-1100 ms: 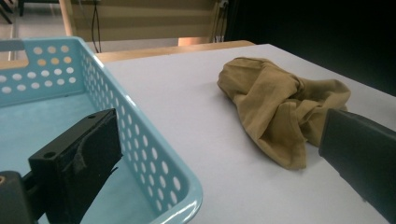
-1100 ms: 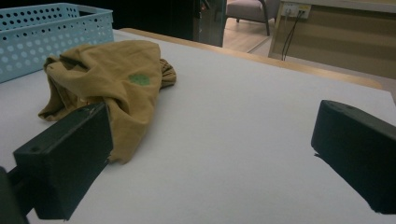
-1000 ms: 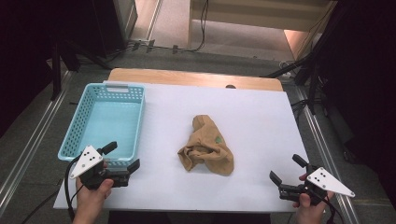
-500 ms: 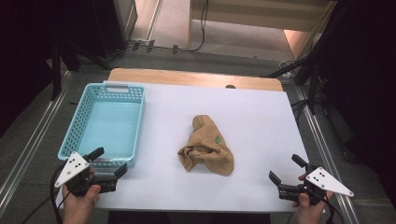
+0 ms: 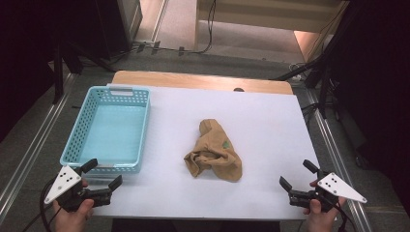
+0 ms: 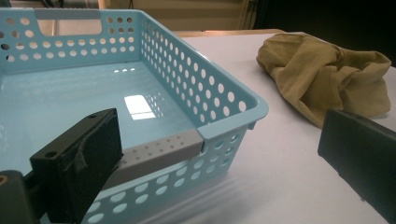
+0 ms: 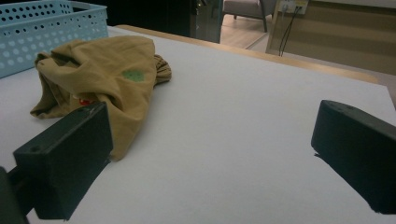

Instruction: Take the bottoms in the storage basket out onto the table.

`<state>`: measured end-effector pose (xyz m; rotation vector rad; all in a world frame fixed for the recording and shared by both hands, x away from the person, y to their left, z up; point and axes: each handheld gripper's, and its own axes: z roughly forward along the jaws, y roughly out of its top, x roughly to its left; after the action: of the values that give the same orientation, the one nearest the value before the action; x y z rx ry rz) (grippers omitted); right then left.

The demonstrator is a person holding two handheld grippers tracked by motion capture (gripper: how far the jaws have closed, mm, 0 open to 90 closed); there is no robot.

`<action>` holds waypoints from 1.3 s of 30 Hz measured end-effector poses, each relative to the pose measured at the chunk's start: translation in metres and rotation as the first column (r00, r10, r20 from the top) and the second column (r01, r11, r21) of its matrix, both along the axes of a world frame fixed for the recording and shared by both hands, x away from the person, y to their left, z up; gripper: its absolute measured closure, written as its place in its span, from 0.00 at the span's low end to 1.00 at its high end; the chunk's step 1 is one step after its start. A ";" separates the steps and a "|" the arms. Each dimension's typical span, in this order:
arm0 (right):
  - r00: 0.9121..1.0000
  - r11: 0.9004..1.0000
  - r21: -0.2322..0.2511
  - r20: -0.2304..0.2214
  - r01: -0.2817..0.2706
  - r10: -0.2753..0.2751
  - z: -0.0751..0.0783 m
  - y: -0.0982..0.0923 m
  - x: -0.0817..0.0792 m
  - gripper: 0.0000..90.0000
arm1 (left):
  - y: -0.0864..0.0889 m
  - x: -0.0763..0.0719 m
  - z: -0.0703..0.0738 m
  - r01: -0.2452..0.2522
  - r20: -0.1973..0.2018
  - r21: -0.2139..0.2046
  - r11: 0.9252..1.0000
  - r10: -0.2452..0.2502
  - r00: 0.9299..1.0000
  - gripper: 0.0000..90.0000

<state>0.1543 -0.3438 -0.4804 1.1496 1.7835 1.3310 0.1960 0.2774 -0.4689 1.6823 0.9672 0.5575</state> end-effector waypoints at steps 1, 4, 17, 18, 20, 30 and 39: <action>1.000 1.000 0.000 -0.001 0.002 -0.002 0.000 0.000 0.000 0.00 | 0.001 -0.001 -0.001 -0.003 0.004 0.003 1.000 0.003 1.000 0.00; 1.000 1.000 -0.001 -0.001 0.002 -0.002 -0.001 0.000 0.001 0.00 | 0.006 -0.005 -0.001 -0.010 0.006 0.007 1.000 0.010 1.000 0.00; 1.000 1.000 -0.005 -0.005 0.005 -0.005 -0.002 -0.001 0.002 0.00 | 0.019 -0.009 -0.009 -0.038 -0.004 0.021 0.999 0.039 0.999 0.00; 1.000 1.000 -0.004 -0.006 0.004 -0.004 -0.002 -0.001 0.002 0.00 | 0.019 -0.009 -0.009 -0.038 0.000 0.019 0.999 0.038 0.999 0.00; 1.000 1.000 -0.006 -0.007 0.004 -0.004 -0.002 -0.001 0.002 0.00 | 0.019 -0.009 -0.009 -0.039 0.000 0.019 0.999 0.039 0.999 0.00; 1.000 1.000 -0.007 -0.010 0.003 -0.003 -0.003 -0.001 0.002 0.00 | 0.018 -0.009 -0.009 -0.038 -0.001 0.021 0.999 0.038 0.999 0.00; 1.000 1.000 -0.007 -0.009 0.002 -0.002 -0.003 -0.001 0.002 0.00 | 0.018 -0.009 -0.009 -0.038 -0.002 0.020 0.999 0.038 0.999 0.00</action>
<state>0.1563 -0.3446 -0.4829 1.1554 1.7920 1.3193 0.1868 0.2950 -0.4778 1.6860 1.0000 0.5925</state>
